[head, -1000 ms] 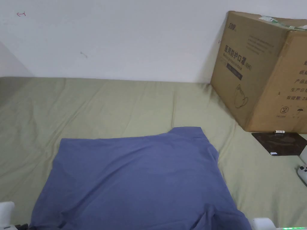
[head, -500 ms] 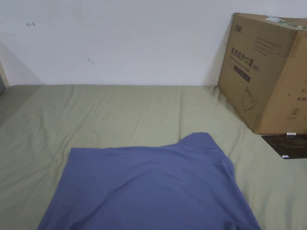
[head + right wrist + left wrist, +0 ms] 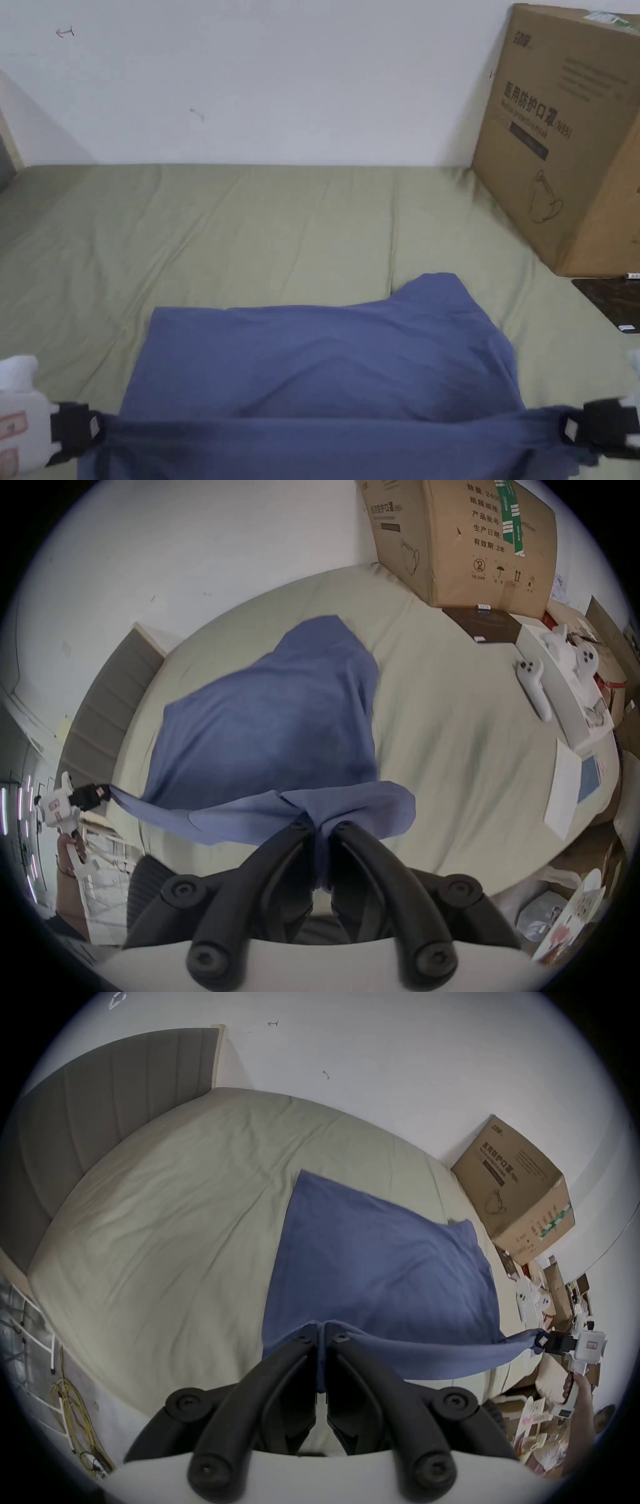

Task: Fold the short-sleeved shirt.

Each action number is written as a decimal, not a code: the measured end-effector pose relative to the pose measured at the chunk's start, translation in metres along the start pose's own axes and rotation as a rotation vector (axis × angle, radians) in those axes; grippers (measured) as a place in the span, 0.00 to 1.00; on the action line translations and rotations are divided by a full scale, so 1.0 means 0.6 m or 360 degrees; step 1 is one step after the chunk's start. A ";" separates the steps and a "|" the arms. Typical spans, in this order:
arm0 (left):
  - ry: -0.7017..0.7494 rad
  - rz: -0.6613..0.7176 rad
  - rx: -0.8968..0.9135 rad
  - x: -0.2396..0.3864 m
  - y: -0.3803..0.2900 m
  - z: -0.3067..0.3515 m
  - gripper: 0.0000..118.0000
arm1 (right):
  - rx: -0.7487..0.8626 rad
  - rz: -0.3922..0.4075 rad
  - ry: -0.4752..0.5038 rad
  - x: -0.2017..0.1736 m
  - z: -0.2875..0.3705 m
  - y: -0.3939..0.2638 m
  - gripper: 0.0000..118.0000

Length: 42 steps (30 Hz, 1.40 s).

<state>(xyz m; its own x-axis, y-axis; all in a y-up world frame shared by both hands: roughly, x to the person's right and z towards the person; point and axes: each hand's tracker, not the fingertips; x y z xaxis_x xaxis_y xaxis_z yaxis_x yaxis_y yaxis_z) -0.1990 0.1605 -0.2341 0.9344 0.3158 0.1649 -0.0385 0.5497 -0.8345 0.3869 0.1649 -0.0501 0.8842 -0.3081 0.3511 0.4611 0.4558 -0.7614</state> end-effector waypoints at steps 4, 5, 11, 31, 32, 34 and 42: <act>-0.0008 0.0087 -0.0101 -0.009 0.062 -0.098 0.02 | -0.0103 -0.0254 0.0022 0.011 -0.096 0.086 0.05; 0.0004 0.0086 -0.0109 -0.010 0.071 -0.117 0.02 | -0.0120 -0.0299 0.0032 0.014 -0.118 0.098 0.05; -0.0028 0.0139 -0.0082 -0.017 0.090 -0.176 0.18 | 0.0013 -0.0404 -0.0136 0.013 -0.199 0.123 0.19; -0.0168 -0.0400 0.1399 0.130 -0.116 0.133 0.55 | 0.1507 0.0380 0.0062 -0.204 0.086 -0.143 0.48; -0.0144 -0.0397 0.1424 0.128 -0.123 0.139 0.21 | 0.1532 0.0379 0.0034 -0.213 0.089 -0.151 0.10; 0.0045 -0.0367 0.1454 0.136 -0.134 0.145 0.01 | 0.1558 0.0340 0.0003 -0.226 0.084 -0.160 0.02; -0.0017 -0.0365 0.1366 0.123 -0.097 0.154 0.00 | 0.1496 0.0282 0.0049 -0.233 0.066 -0.133 0.00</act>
<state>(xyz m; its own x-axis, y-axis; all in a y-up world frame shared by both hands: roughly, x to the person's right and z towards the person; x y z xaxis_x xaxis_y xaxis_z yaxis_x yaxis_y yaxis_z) -0.1602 0.2233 -0.1248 0.9485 0.1314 0.2882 -0.1068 0.9893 -0.0994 0.2294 0.2049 -0.0169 0.9508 -0.1856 0.2480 0.2035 0.9779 -0.0481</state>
